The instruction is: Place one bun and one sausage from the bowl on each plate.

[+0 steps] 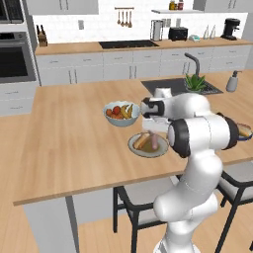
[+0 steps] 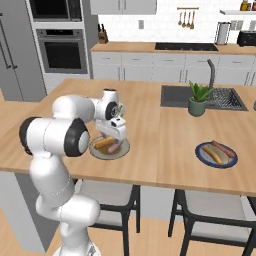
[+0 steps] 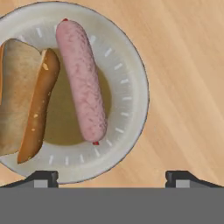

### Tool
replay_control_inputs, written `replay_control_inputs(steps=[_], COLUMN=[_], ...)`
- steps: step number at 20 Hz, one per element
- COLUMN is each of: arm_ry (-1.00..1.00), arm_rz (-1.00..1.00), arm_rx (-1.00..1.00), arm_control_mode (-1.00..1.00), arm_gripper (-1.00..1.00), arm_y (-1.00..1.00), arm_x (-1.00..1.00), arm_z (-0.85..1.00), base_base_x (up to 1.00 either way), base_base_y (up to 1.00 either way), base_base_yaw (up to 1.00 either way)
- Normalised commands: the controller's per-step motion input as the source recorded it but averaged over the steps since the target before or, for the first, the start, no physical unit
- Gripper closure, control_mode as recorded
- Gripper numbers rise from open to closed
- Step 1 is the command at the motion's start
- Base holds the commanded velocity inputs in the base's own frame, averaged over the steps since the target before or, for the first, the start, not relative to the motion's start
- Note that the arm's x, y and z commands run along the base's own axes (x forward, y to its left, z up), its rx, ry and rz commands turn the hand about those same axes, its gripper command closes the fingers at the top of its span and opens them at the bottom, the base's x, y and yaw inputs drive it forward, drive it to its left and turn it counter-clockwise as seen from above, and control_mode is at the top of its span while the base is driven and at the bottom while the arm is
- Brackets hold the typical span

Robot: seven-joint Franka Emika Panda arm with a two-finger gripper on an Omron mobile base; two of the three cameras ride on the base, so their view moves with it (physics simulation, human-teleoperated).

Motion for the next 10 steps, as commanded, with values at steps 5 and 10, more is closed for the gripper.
replay_control_inputs(steps=[5, 10], arm_ry=[-0.01, 0.07], arm_rz=[-0.02, -0.10], arm_rx=[0.02, 0.04], arm_control_mode=[-1.00, -1.00], arm_gripper=[-1.00, -1.00], arm_y=[-0.06, -0.46], arm_x=[-1.00, -1.00], arm_z=[1.00, 0.78], base_base_x=[0.00, 0.00], base_base_y=[0.00, 0.00], base_base_yaw=[0.00, 0.00])
